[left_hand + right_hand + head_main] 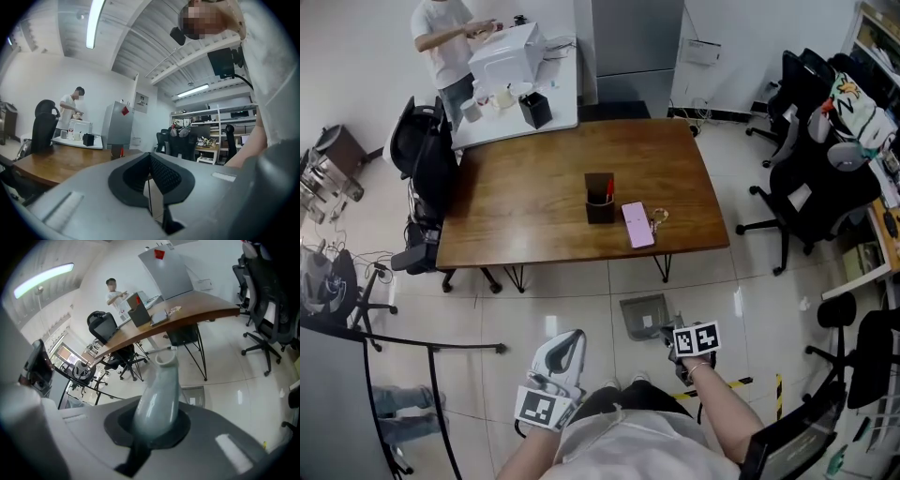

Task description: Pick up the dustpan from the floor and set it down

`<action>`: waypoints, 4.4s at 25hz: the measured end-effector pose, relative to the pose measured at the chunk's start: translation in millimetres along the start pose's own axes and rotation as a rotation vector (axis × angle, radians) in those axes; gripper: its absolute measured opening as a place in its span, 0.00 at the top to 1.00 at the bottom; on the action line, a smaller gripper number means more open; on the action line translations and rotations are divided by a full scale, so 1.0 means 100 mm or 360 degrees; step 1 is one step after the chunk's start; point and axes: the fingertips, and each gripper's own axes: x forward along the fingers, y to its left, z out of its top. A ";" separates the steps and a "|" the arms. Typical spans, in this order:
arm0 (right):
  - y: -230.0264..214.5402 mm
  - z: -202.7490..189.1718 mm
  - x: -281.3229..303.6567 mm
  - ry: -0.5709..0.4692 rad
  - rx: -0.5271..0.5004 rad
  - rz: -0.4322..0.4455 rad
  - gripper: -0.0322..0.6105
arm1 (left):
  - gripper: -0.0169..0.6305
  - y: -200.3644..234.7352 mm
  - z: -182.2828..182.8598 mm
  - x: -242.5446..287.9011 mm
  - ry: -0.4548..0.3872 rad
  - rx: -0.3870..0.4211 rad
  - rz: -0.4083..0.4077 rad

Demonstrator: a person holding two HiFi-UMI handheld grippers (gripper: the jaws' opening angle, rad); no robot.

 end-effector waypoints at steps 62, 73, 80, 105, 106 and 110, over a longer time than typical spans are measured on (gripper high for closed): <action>2.43 -1.65 -3.55 -0.1440 -0.1160 0.0059 0.95 | 0.95 -2.59 0.34 -2.09 -0.0105 0.0042 -0.0043; 2.53 -1.75 -3.54 -0.1425 -0.1110 0.0048 0.95 | 0.95 -2.61 0.38 -2.23 -0.0134 0.0093 -0.0092; 2.54 -1.69 -3.55 -0.1439 -0.1100 0.0015 0.95 | 0.95 -2.60 0.42 -2.19 -0.0136 0.0082 -0.0123; 2.54 -1.60 -3.38 -0.1363 -0.1080 0.0029 0.95 | 0.95 -2.45 0.29 -2.13 -0.0094 0.0063 -0.0098; 2.53 -1.60 -3.38 -0.1361 -0.1082 0.0027 0.95 | 0.95 -2.45 0.30 -2.13 -0.0096 0.0063 -0.0100; 2.50 -1.58 -3.35 -0.1351 -0.1065 0.0027 0.95 | 0.95 -2.45 0.34 -2.09 -0.0091 0.0047 -0.0102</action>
